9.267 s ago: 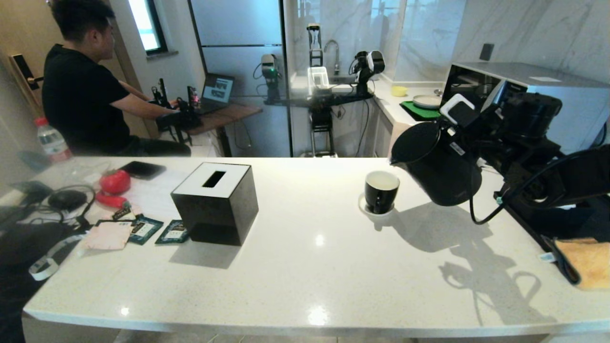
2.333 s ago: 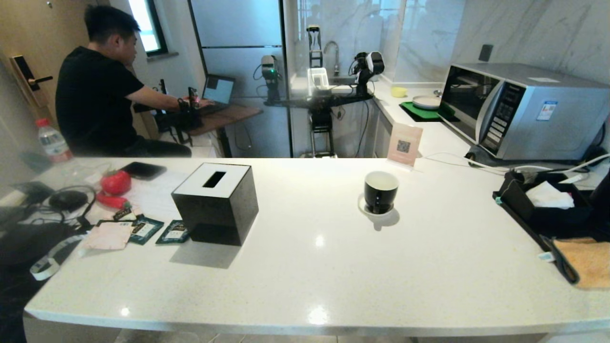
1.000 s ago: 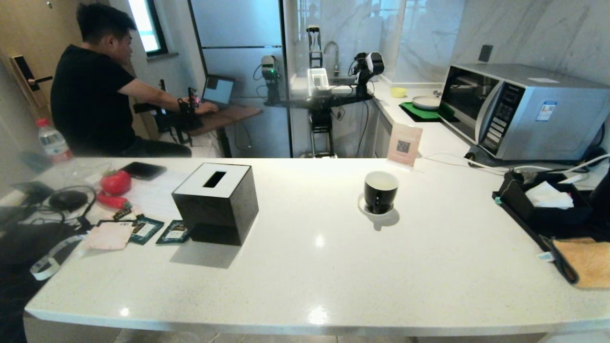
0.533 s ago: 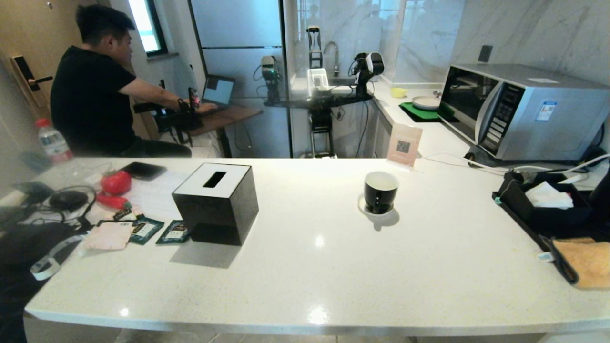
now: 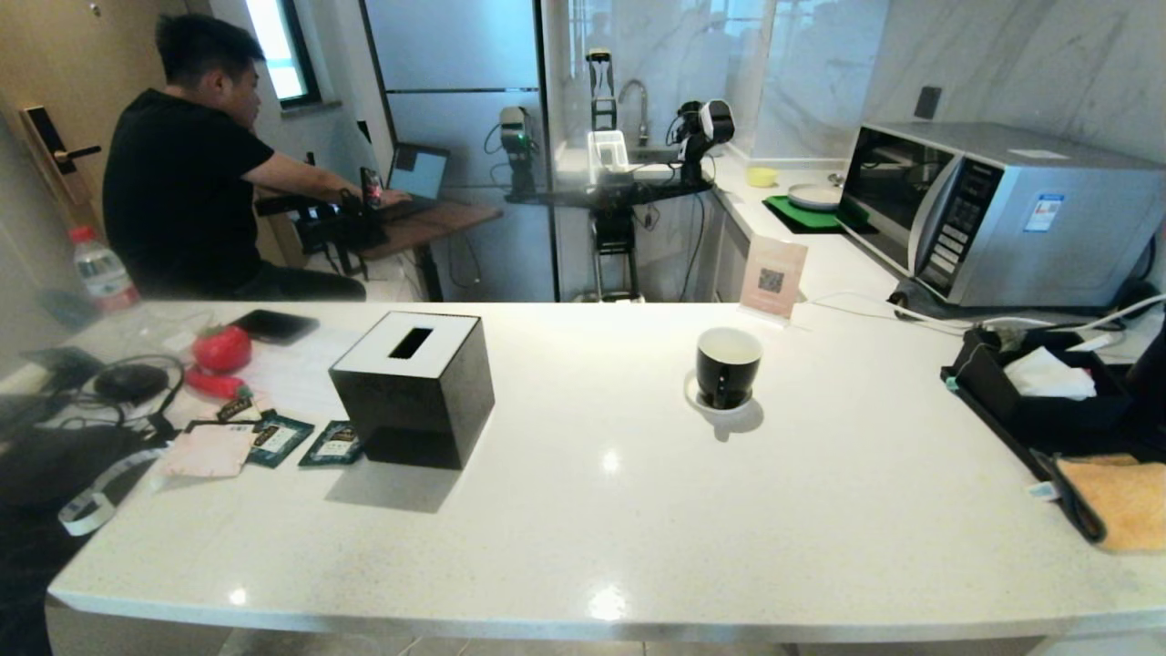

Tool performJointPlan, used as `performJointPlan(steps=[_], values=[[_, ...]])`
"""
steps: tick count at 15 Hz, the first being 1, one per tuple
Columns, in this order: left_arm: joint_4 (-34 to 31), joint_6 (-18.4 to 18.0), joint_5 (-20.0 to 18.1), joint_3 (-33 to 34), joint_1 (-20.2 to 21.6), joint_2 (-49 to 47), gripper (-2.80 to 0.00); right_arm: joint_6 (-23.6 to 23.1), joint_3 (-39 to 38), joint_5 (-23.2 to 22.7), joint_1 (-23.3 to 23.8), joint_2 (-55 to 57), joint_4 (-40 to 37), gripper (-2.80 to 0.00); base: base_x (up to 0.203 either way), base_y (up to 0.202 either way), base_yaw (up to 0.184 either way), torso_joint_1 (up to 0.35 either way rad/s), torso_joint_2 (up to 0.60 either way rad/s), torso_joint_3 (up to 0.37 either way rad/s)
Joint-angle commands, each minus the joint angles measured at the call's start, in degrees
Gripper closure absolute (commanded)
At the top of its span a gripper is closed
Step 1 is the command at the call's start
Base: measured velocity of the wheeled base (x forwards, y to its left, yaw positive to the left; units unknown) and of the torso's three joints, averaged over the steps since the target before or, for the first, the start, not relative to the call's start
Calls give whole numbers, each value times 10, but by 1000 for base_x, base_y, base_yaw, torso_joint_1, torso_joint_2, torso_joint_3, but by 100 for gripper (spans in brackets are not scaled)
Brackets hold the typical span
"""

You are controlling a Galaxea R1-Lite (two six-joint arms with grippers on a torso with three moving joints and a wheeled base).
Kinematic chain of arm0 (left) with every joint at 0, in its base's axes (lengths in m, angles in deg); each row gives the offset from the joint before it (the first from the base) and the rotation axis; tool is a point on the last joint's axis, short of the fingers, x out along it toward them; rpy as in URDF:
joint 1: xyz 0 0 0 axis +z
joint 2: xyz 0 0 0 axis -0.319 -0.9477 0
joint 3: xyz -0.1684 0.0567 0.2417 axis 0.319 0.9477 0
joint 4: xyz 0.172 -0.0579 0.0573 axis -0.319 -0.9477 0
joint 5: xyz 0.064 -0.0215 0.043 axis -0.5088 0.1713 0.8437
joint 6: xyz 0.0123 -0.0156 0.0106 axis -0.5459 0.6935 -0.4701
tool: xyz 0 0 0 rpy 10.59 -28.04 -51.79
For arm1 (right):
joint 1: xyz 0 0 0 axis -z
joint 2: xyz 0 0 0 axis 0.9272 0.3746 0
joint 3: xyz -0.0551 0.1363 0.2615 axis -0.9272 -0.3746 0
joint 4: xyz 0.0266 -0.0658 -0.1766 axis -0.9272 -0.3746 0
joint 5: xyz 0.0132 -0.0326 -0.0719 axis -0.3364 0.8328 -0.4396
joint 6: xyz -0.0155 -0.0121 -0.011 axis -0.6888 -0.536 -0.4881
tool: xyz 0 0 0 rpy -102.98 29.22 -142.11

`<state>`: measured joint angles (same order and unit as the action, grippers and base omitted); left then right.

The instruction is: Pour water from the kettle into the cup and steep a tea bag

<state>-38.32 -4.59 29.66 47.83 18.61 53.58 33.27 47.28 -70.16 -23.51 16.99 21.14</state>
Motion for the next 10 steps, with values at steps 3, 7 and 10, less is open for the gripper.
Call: performJointPlan(steps=[3,7,10], values=[[0,0,0,0,0,0,0,2,-92,1,-88,-174,0,0,0,0,0,0,0,0],[0,0,0,0,0,-1,0,6,-153,6,-210,-351,-65,0,0,0,0,0,0,0],[0,1,0,0,0,0,0,8,-160,20,-265,-499,-187,0,0,0,0,0,0,0]])
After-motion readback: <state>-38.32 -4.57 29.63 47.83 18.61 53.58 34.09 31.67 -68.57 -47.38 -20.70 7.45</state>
